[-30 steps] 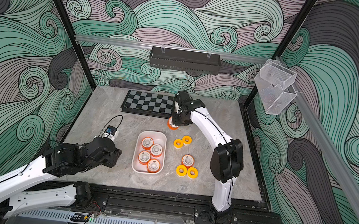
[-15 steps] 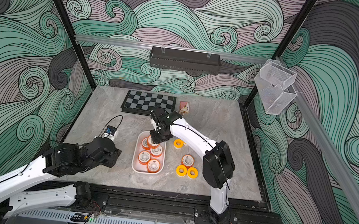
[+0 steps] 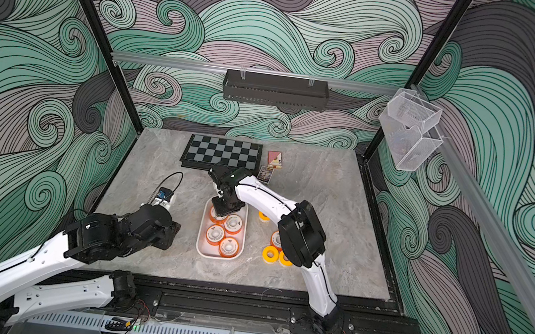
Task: Put the sealing tape into the storage box
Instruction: Place the sealing tape in the storage box.
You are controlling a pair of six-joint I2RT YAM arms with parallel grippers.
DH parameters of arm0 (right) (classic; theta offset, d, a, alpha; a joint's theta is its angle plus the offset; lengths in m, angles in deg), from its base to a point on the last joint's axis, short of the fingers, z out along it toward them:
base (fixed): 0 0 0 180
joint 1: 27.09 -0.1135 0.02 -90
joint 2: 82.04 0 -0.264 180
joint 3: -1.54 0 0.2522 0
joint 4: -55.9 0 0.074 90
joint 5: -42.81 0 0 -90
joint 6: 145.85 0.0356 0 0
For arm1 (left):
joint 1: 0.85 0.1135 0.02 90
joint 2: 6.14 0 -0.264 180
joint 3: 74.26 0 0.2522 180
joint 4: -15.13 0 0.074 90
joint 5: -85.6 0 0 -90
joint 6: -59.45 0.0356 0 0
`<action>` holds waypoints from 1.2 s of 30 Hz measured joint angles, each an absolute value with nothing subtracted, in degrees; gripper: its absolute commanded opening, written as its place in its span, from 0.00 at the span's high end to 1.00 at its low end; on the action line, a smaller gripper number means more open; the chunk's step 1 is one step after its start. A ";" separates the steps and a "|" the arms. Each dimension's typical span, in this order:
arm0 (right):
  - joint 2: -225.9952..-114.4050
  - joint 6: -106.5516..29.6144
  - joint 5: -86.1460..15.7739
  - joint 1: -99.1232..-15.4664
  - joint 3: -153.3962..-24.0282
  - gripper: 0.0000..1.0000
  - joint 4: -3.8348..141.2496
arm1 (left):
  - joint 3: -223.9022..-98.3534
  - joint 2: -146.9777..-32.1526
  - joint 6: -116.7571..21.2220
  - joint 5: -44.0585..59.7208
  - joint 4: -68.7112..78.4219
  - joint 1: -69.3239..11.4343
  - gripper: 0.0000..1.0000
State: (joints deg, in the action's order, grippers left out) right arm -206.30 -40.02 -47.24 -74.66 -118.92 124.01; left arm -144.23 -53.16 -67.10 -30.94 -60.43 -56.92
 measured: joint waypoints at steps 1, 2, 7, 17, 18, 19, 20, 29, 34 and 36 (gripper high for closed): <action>-207.13 -40.02 -47.35 -74.66 -119.68 0.71 124.05 | -144.23 -53.16 -67.10 -30.94 -60.43 -56.92 0.48; -208.16 -40.04 -47.55 -74.66 -120.73 0.71 124.18 | -144.23 -53.16 -67.10 -30.94 -60.43 -56.92 0.48; -211.66 -40.08 -48.59 -74.66 -124.77 0.71 124.92 | -144.23 -53.16 -67.13 -30.94 -60.43 -56.92 0.48; -213.41 -40.28 -50.96 -74.14 -127.57 0.70 126.26 | -144.23 -53.16 -67.13 -30.94 -60.45 -56.92 0.48; -213.41 -40.28 -51.09 -74.05 -127.57 0.69 126.37 | -144.23 -53.18 -67.13 -30.94 -60.45 -56.92 0.49; -213.41 -40.28 -51.17 -73.96 -127.57 0.69 126.48 | -144.23 -53.18 -67.13 -30.97 -60.45 -56.92 0.49; -213.41 -40.28 -51.20 -73.83 -127.57 0.69 126.54 | -144.23 -53.18 -67.13 -30.94 -60.43 -56.92 0.48; -214.19 -40.43 -51.15 -73.62 -127.66 0.60 126.69 | -144.23 -53.27 -67.13 -30.97 -60.45 -56.92 0.49; -214.37 -40.52 -51.13 -73.64 -127.79 0.59 126.78 | -144.23 -53.29 -67.15 -30.94 -60.45 -56.92 0.48; -214.37 -40.52 -51.13 -73.62 -127.79 0.59 126.93 | -144.23 -53.29 -67.13 -30.94 -60.45 -56.92 0.49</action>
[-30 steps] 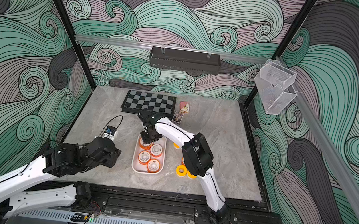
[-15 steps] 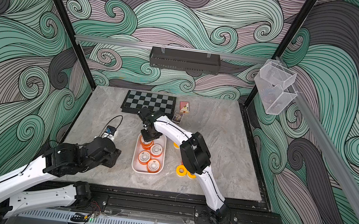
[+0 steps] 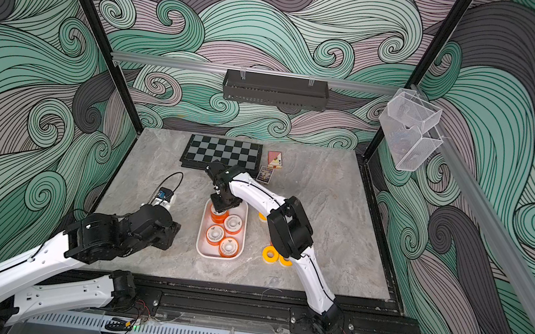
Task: Put the sealing tape into the storage box
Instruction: Place the sealing tape in the storage box, then pick up the sealing tape at the center of the board.
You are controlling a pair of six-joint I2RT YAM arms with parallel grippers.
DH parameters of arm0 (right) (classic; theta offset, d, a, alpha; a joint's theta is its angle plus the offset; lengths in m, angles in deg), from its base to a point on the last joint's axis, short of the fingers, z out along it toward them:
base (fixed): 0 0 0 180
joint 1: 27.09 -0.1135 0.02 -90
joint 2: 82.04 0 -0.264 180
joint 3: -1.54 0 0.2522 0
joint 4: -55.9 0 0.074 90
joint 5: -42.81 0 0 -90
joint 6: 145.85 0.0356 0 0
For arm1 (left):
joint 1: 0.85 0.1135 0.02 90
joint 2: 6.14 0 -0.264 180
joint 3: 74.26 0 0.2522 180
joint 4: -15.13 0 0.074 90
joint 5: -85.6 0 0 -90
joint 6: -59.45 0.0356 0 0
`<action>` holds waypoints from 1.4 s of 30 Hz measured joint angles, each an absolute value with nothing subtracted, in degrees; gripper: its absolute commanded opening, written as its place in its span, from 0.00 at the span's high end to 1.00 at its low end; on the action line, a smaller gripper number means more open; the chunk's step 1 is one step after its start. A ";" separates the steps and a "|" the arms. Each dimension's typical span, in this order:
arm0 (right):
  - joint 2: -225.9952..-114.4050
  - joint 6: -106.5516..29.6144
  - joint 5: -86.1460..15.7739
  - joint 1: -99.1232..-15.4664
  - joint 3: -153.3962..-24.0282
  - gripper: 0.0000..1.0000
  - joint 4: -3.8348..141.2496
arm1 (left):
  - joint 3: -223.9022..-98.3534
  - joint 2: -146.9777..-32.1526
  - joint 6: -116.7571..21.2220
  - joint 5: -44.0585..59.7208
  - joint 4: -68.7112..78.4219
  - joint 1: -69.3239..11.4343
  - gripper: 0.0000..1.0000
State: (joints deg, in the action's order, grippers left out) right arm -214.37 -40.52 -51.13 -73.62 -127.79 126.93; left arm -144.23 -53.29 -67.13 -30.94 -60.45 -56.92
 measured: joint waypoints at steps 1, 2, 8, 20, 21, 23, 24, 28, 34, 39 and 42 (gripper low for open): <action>-214.37 -40.54 -51.13 -73.62 -127.79 0.59 127.00 | -144.23 -53.29 -67.13 -30.94 -60.45 -56.92 0.48; -214.35 -40.59 -51.13 -73.62 -127.79 0.58 127.07 | -144.23 -53.29 -67.13 -30.94 -60.45 -56.92 0.49; -211.26 -40.70 -51.15 -73.55 -127.27 0.57 127.70 | -144.23 -53.29 -67.13 -30.94 -60.45 -56.92 0.49; -182.65 -40.08 -52.11 -68.52 -108.21 0.56 123.63 | -144.23 -55.35 -66.10 -29.22 -59.90 -56.92 0.49; -179.31 -39.80 -52.07 -67.08 -104.34 0.56 122.34 | -144.25 -56.02 -65.84 -28.67 -59.64 -56.92 0.49; -172.16 -38.95 -52.03 -63.36 -95.62 0.55 119.70 | -144.32 -58.10 -65.14 -26.97 -58.61 -56.92 0.50; -169.30 -38.64 -52.09 -61.62 -91.92 0.55 118.45 | -144.49 -59.32 -64.76 -25.87 -58.04 -56.92 0.50; -158.74 -36.50 -53.29 -55.56 -75.86 0.55 113.47 | -147.40 -66.84 -63.21 -20.08 -53.13 -56.92 0.50; -147.44 -32.35 -54.37 -51.85 -55.62 0.55 106.45 | -160.99 -86.82 -60.90 -14.09 -48.12 -56.92 0.52; -136.47 -28.85 -54.74 -51.76 -43.53 0.56 101.95 | -176.47 -105.60 -59.23 -10.92 -48.34 -56.92 0.54; -130.15 -27.45 -55.33 -51.76 -39.23 0.56 100.99 | -187.51 -116.98 -57.86 -10.03 -50.37 -56.90 0.56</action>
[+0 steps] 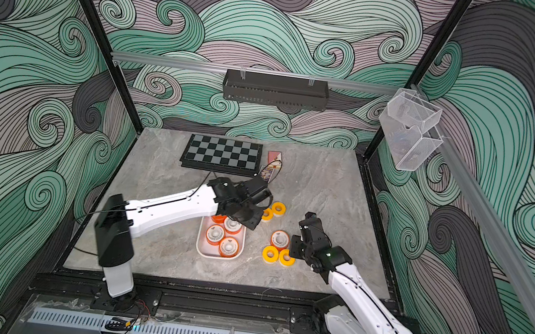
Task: Put the sealing tape into the storage box
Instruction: Pick up the sealing tape at the center of the board.
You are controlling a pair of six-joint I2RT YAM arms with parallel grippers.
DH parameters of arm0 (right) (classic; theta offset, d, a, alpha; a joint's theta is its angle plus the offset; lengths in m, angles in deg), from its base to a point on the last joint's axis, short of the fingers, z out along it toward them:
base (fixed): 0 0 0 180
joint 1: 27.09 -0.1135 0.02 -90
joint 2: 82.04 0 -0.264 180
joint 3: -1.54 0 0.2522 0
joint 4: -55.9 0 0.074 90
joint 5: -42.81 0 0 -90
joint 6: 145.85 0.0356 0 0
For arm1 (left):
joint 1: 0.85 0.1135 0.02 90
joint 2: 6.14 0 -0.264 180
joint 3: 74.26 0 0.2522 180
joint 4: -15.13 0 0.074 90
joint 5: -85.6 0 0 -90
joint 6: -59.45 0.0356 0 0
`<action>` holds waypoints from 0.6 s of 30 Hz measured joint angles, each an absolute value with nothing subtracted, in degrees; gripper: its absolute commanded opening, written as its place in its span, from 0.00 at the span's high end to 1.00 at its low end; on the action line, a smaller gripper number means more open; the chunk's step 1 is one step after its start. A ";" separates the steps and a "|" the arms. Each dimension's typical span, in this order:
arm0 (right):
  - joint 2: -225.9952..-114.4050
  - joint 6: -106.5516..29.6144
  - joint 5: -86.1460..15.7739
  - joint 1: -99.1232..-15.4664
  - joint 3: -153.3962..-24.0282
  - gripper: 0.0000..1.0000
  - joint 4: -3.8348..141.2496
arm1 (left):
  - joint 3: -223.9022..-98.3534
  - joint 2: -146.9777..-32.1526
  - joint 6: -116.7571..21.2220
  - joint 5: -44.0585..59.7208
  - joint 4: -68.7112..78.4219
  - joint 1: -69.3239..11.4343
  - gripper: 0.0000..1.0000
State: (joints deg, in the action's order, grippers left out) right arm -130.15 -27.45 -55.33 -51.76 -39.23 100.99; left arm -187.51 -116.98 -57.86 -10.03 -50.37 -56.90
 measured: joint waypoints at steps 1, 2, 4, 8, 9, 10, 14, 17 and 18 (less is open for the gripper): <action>-127.81 -27.08 -55.55 -51.76 -38.24 0.56 100.86 | -190.57 -120.13 -57.44 -9.83 -51.01 -56.85 0.56; -125.85 -26.86 -55.72 -51.76 -37.56 0.56 100.64 | -193.36 -123.13 -57.03 -9.57 -51.64 -56.83 0.56; -122.44 -26.49 -55.76 -51.76 -36.49 0.56 99.90 | -196.93 -127.37 -56.44 -9.11 -52.49 -56.61 0.56; -117.91 -26.25 -55.74 -51.76 -34.79 0.56 98.45 | -201.71 -133.27 -55.63 -8.63 -54.64 -55.59 0.53; -117.54 -26.25 -55.72 -51.76 -34.57 0.56 98.15 | -202.81 -134.49 -55.48 -8.58 -55.12 -55.11 0.55; -117.52 -26.25 -55.68 -51.76 -34.48 0.56 97.95 | -203.81 -135.61 -55.34 -8.50 -55.47 -54.54 0.55; -118.53 -26.25 -55.48 -51.76 -34.40 0.56 97.03 | -207.83 -139.54 -54.43 -8.28 -56.62 -52.92 0.55; -119.14 -26.27 -55.28 -51.76 -34.37 0.56 96.58 | -210.28 -141.81 -53.31 -8.10 -56.97 -51.98 0.54; -119.12 -26.27 -55.22 -51.76 -34.35 0.56 96.42 | -210.94 -142.40 -52.96 -8.02 -57.15 -51.83 0.54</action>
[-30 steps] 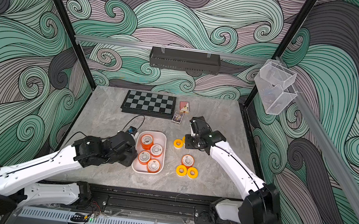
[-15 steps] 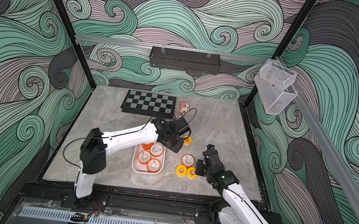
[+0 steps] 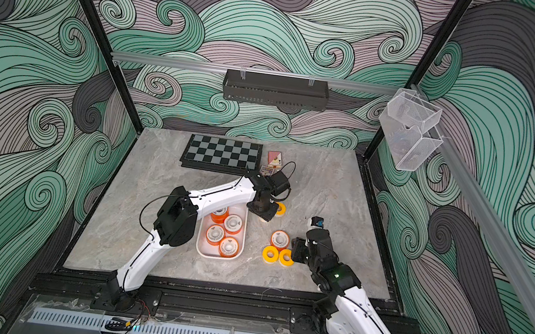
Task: Put the sealing tape into the storage box
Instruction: Pick up the sealing tape at the center of the board.
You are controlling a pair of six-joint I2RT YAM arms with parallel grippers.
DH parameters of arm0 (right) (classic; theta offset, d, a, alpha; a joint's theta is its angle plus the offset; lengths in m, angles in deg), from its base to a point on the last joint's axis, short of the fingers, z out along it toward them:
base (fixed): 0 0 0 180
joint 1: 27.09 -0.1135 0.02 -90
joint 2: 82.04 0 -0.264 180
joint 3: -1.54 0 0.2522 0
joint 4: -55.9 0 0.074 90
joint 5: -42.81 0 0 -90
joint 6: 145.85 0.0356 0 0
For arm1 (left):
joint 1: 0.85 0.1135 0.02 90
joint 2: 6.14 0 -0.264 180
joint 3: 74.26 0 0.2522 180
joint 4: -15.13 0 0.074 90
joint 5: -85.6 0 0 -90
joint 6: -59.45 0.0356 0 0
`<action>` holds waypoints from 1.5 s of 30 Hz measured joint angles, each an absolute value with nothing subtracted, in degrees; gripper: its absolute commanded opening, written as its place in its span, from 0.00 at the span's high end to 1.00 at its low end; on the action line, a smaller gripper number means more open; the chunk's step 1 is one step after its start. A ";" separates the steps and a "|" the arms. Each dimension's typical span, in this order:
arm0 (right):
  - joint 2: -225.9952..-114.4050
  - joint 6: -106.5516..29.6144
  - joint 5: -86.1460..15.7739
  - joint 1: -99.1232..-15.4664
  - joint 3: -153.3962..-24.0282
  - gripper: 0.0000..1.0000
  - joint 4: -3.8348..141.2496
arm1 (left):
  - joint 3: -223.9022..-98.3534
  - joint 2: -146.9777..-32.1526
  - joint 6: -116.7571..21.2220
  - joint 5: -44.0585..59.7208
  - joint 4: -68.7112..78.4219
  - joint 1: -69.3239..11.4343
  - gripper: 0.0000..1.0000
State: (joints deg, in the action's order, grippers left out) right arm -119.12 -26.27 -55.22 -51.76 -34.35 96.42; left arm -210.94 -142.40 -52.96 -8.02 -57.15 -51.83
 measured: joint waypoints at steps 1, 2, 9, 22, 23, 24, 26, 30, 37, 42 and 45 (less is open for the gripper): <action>-119.03 -26.27 -55.13 -51.76 -34.33 0.56 96.18 | -211.42 -142.91 -52.63 -7.97 -57.17 -51.70 0.54; -118.98 -26.27 -55.04 -51.76 -34.31 0.56 96.03 | -211.83 -143.28 -52.37 -7.91 -57.30 -51.65 0.54; -118.53 -26.27 -54.58 -51.93 -34.22 0.56 95.07 | -213.25 -144.15 -50.78 -8.52 -58.00 -51.48 0.13; -120.06 -26.29 -54.63 -53.05 -34.22 0.56 94.54 | -213.62 -146.12 -49.77 -7.03 -57.70 -50.43 0.14; -120.06 -26.31 -54.63 -53.16 -34.22 0.56 94.54 | -213.62 -146.38 -49.71 -6.94 -57.63 -50.32 0.14; -120.06 -26.29 -54.61 -53.24 -34.22 0.56 94.50 | -213.65 -146.73 -49.60 -6.88 -57.56 -50.12 0.14; -120.06 -26.29 -54.65 -53.44 -34.22 0.56 94.43 | -213.67 -147.34 -49.49 -6.75 -57.48 -50.03 0.15; -120.06 -26.29 -54.71 -53.64 -34.22 0.56 94.37 | -213.71 -148.15 -49.20 -6.68 -57.26 -49.84 0.17; -120.06 -26.36 -54.89 -54.21 -34.22 0.56 94.26 | -214.08 -148.54 -48.90 -6.70 -56.41 -49.71 0.24; -120.06 -26.49 -55.26 -54.56 -34.22 0.55 94.26 | -214.70 -148.70 -48.90 -6.64 -55.33 -49.71 0.30; -120.06 -26.51 -55.41 -54.69 -34.22 0.55 94.26 | -214.70 -148.87 -48.85 -6.59 -55.18 -49.71 0.36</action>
State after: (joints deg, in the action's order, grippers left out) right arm -120.06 -26.51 -55.41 -54.69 -34.22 94.26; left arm -214.70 -148.87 -48.85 -6.59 -55.18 -49.71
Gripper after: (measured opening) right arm 0.446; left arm 0.667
